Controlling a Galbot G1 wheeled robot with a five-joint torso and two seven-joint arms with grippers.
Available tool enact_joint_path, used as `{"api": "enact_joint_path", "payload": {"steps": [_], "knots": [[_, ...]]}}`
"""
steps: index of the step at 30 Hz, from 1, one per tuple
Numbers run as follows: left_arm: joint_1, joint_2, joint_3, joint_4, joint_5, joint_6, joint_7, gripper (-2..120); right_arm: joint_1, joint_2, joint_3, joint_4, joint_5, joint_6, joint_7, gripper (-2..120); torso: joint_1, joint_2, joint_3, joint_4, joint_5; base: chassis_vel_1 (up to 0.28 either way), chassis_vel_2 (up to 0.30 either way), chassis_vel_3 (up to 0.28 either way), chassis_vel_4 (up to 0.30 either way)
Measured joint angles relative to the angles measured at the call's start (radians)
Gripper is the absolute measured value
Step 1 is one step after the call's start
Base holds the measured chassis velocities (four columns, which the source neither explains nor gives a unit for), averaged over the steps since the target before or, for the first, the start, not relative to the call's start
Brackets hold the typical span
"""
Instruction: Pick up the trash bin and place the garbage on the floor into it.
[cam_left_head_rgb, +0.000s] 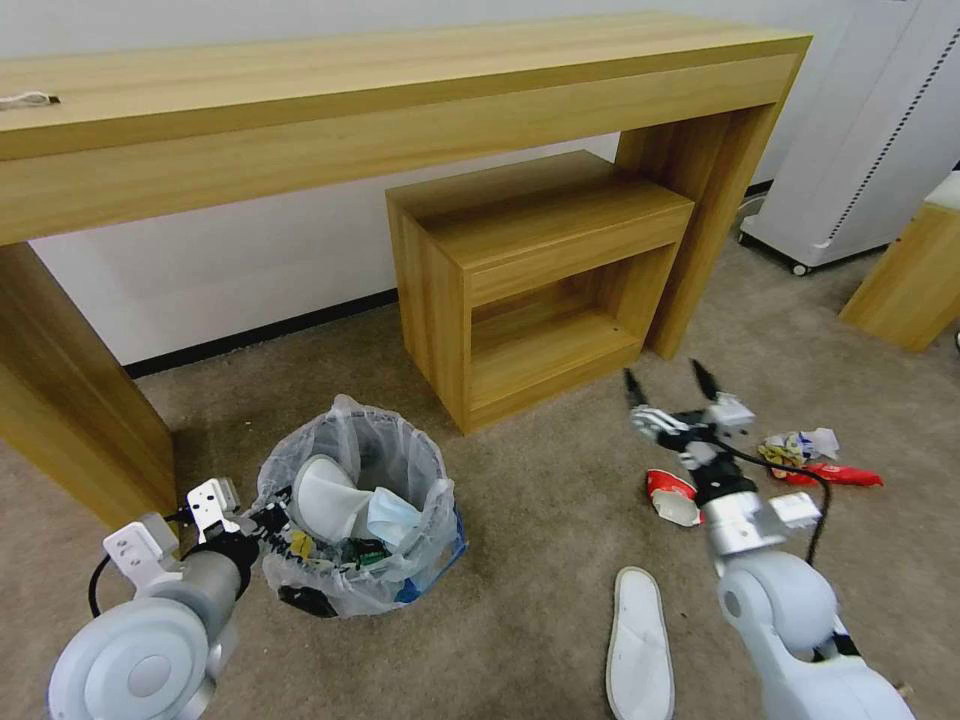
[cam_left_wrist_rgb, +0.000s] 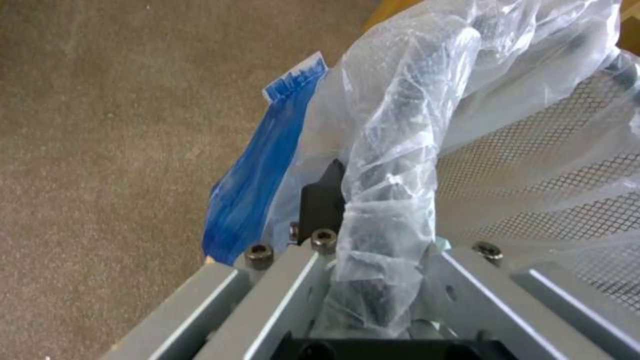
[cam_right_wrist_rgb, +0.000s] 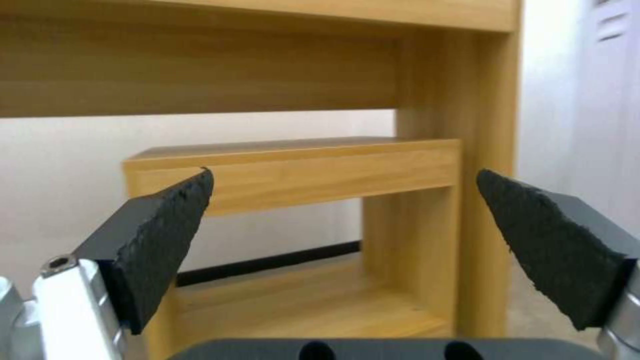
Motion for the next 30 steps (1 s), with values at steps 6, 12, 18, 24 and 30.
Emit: {"api": "enact_joint_path", "payload": {"steps": [6,12,18,24,30], "knots": [[0.009,0.000,-0.001,0.000,0.003,-0.001,0.007,1,-0.019,0.009,0.020,0.012,-0.002,0.011,-0.002,100,0.000,0.000,0.000,0.0001,-0.0001,0.000,0.000,0.000,0.000],[0.018,0.000,-0.003,-0.011,0.004,-0.002,0.008,1,-0.012,0.015,0.006,0.015,-0.004,0.013,-0.005,100,0.000,0.000,0.000,0.0003,-0.0001,0.000,0.000,0.000,0.000],[0.026,0.003,-0.009,-0.016,0.003,-0.003,0.009,1,-0.010,0.018,-0.007,0.012,-0.004,0.015,-0.006,100,0.000,0.000,0.000,0.0002,0.0000,-0.008,-0.007,-0.006,-0.010],[0.027,0.000,-0.006,-0.016,0.005,-0.004,0.009,1,-0.005,0.012,-0.010,0.011,0.004,0.015,-0.008,100,0.000,0.000,0.000,0.0002,0.0000,-0.065,-0.072,-0.075,-0.071],[0.024,-0.002,-0.003,-0.016,0.006,-0.004,0.009,1,0.001,0.009,-0.012,0.007,0.008,0.016,-0.008,100,0.000,0.000,0.000,0.0002,0.0000,-0.101,-0.092,-0.100,-0.108]]}}
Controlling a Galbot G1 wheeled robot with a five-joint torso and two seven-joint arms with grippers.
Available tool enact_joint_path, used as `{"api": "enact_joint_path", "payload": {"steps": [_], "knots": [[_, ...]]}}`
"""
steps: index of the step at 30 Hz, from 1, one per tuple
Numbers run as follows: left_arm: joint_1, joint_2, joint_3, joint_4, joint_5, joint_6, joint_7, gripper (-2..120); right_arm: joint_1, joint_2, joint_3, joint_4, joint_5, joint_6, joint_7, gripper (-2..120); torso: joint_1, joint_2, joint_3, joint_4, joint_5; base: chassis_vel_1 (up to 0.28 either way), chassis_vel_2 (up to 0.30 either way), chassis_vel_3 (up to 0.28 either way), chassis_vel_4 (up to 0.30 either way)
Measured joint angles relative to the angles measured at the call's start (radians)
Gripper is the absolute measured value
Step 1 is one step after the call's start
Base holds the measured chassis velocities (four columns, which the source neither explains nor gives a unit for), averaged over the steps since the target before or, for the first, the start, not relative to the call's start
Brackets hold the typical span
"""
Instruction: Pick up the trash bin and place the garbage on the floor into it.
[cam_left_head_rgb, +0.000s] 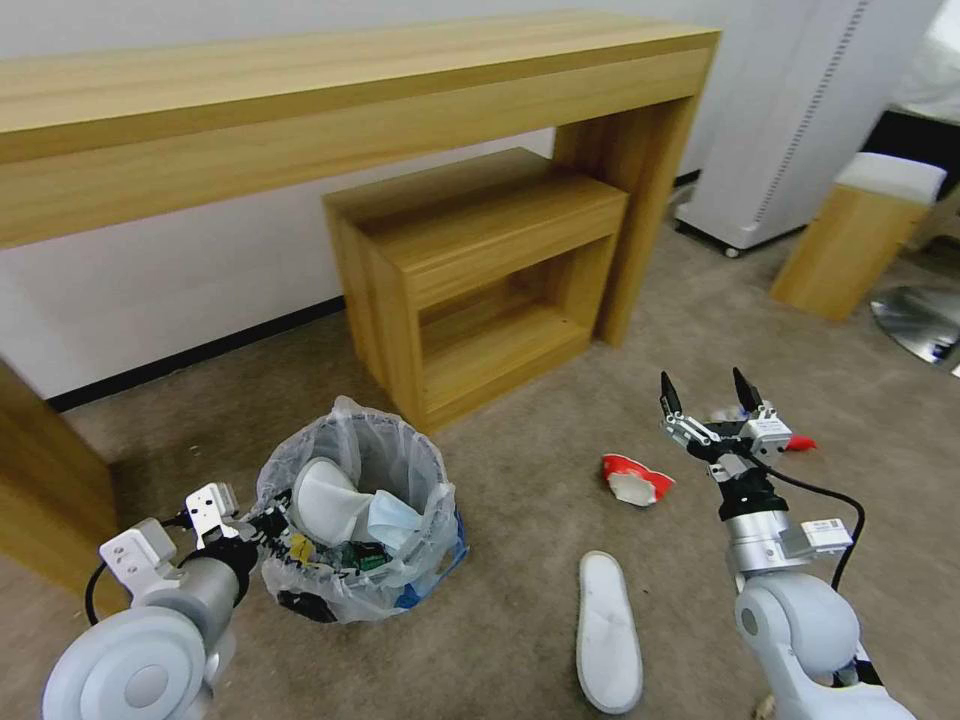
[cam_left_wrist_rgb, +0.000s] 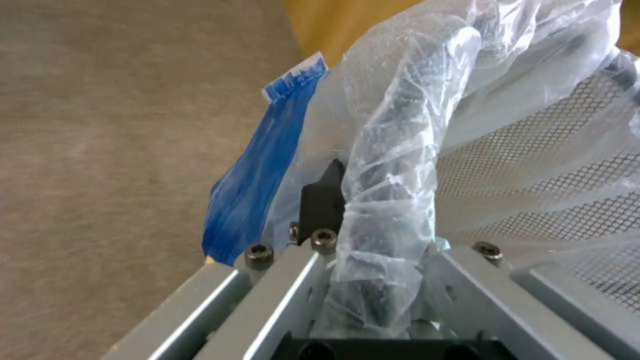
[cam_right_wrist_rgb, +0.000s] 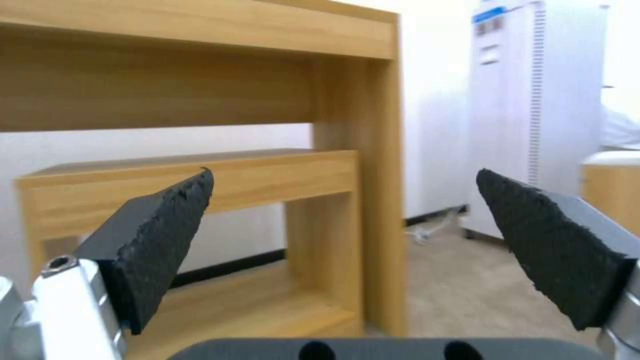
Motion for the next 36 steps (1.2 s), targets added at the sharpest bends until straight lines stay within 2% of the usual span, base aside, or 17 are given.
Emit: {"api": "enact_joint_path", "payload": {"steps": [22,31,36], "knots": [[-0.012,0.004,0.002,0.011,-0.008,-0.008,0.001,1,0.006,0.001,-0.008,-0.011,-0.003,0.003,-0.001,100,0.000,0.000,0.000,-0.0002,0.0000,-0.121,-0.123,-0.117,-0.122],[-0.009,0.003,-0.001,0.008,-0.008,-0.011,0.002,1,0.006,0.000,-0.014,-0.008,-0.005,0.003,0.001,100,0.000,0.000,0.000,0.0004,0.0000,-0.017,-0.021,-0.026,-0.022],[-0.008,0.001,0.000,0.004,-0.008,-0.011,0.002,1,-0.006,-0.008,-0.023,0.022,-0.018,-0.046,0.078,100,0.000,0.000,0.000,0.0001,0.0002,0.000,0.000,0.000,0.000]]}}
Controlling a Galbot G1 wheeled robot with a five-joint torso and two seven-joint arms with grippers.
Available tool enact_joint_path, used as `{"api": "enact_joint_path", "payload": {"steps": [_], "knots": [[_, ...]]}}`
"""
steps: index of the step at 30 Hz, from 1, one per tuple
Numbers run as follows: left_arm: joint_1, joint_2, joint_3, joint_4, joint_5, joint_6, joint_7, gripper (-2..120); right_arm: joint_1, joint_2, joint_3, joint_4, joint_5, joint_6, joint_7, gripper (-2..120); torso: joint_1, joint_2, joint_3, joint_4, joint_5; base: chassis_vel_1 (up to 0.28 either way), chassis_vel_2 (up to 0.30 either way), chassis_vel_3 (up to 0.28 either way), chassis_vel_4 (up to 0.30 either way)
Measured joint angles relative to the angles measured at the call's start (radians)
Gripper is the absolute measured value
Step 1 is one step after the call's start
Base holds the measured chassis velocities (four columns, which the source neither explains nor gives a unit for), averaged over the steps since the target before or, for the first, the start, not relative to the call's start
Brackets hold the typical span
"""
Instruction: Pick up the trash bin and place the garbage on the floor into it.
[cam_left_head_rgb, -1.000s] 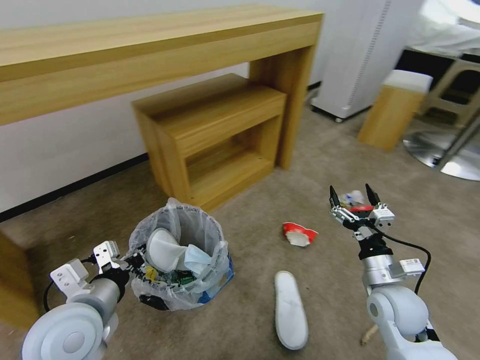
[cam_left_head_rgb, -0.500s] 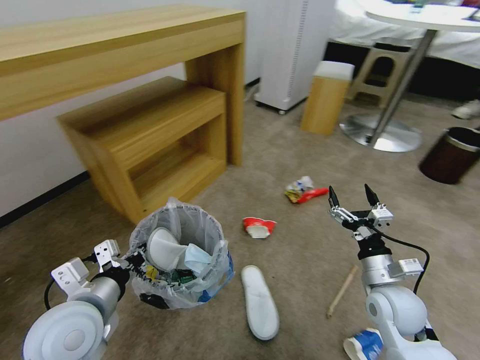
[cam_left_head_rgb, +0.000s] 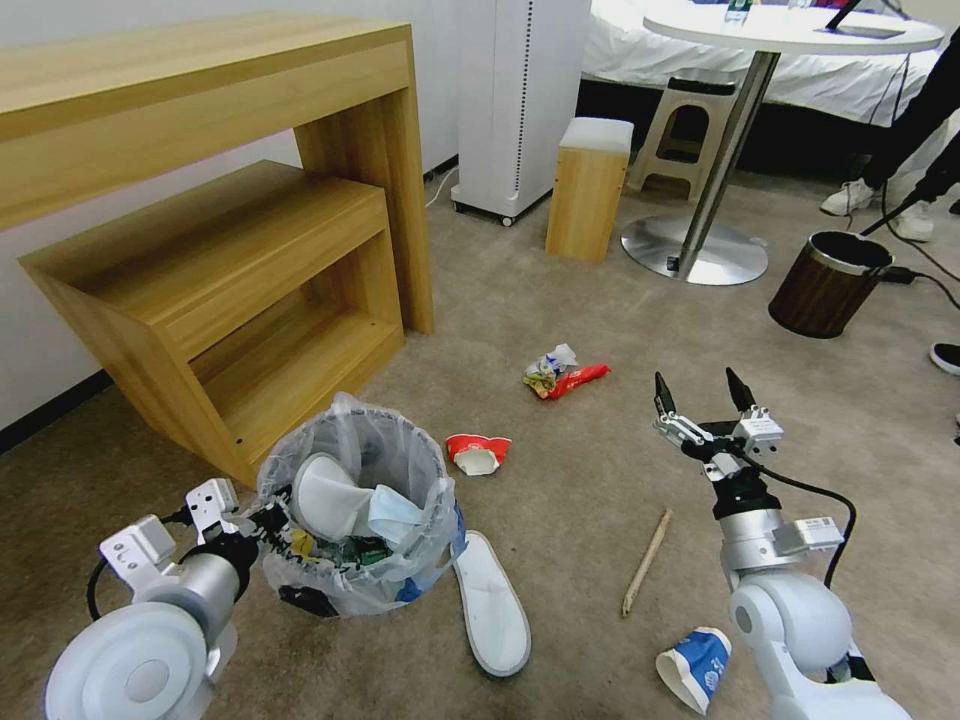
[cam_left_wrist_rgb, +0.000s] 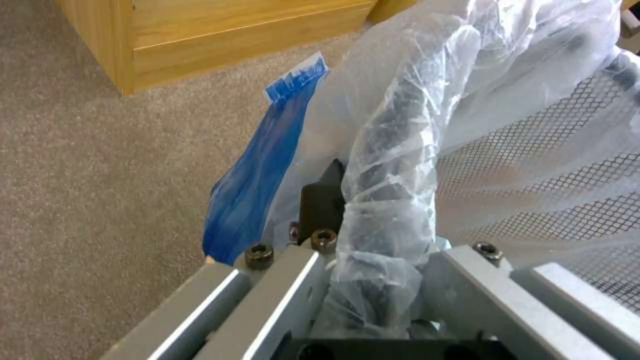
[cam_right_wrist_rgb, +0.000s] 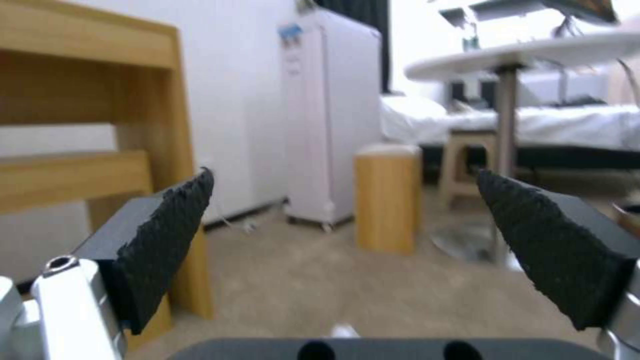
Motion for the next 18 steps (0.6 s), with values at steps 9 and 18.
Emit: {"api": "enact_joint_path", "payload": {"steps": [9,18], "knots": [[-0.001,0.003,-0.007,-0.009,-0.002,0.000,0.000,1,-0.065,-0.156,-0.032,0.100,-0.030,-0.432,0.284,100,0.000,0.000,0.000,-0.0002,-0.0001,0.000,0.000,0.000,0.000],[-0.002,0.009,-0.010,-0.021,-0.011,0.000,-0.003,1,-0.156,-0.369,-0.087,0.154,0.069,-0.785,0.415,100,0.000,0.000,0.000,-0.0001,-0.0001,0.000,0.000,0.000,0.000]]}}
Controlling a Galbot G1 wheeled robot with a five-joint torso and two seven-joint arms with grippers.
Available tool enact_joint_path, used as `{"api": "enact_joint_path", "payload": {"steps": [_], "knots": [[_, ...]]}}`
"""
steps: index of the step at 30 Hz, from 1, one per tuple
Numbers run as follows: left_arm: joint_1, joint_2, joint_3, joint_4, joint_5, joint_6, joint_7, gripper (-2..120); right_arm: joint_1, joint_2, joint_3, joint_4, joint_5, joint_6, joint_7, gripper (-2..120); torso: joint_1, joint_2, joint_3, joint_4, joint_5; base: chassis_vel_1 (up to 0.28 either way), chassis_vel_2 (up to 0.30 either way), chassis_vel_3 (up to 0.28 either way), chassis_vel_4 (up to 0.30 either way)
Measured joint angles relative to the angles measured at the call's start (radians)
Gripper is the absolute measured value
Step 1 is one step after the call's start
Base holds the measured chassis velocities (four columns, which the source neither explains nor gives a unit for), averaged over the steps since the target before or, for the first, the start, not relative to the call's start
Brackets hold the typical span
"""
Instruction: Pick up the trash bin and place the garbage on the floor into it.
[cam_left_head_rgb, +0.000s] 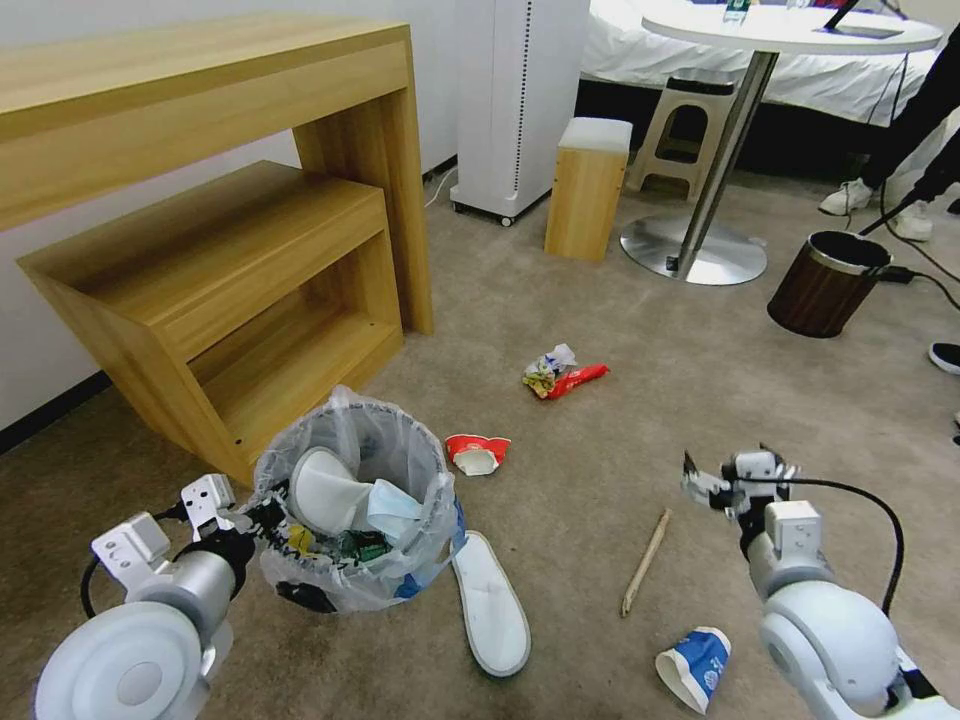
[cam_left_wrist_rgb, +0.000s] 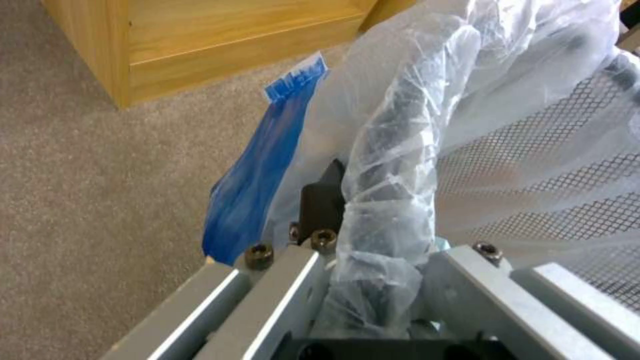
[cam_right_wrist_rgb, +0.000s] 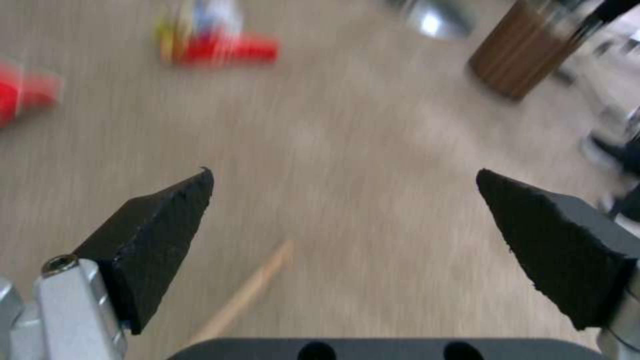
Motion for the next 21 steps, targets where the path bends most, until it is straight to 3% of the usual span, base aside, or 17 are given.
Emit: {"api": "enact_joint_path", "payload": {"steps": [3,7,12,21], "knots": [[0.001,-0.001,0.002,-0.001,0.000,0.001,0.000,1,-0.036,-0.072,-0.015,0.050,0.177,-0.138,0.060,100,0.000,0.000,0.000,0.0000,0.0000,0.000,0.000,0.000,0.000],[0.002,-0.001,0.002,-0.002,-0.001,0.001,0.000,1,-0.059,-0.109,-0.025,0.064,0.261,-0.159,0.082,100,0.000,0.000,0.000,0.0002,-0.0001,0.000,0.000,0.000,0.000],[0.002,-0.002,0.003,-0.002,-0.002,0.001,0.000,1,-0.100,-0.133,-0.054,0.041,0.254,-0.160,0.073,100,0.000,0.000,0.000,0.0001,-0.0001,0.000,0.000,0.000,0.000],[0.004,-0.004,0.005,-0.003,-0.002,0.001,0.001,1,-0.146,-0.072,-0.158,-0.073,0.134,-0.151,0.043,100,0.000,0.000,0.000,0.0000,0.0000,0.000,0.000,0.000,0.000]]}}
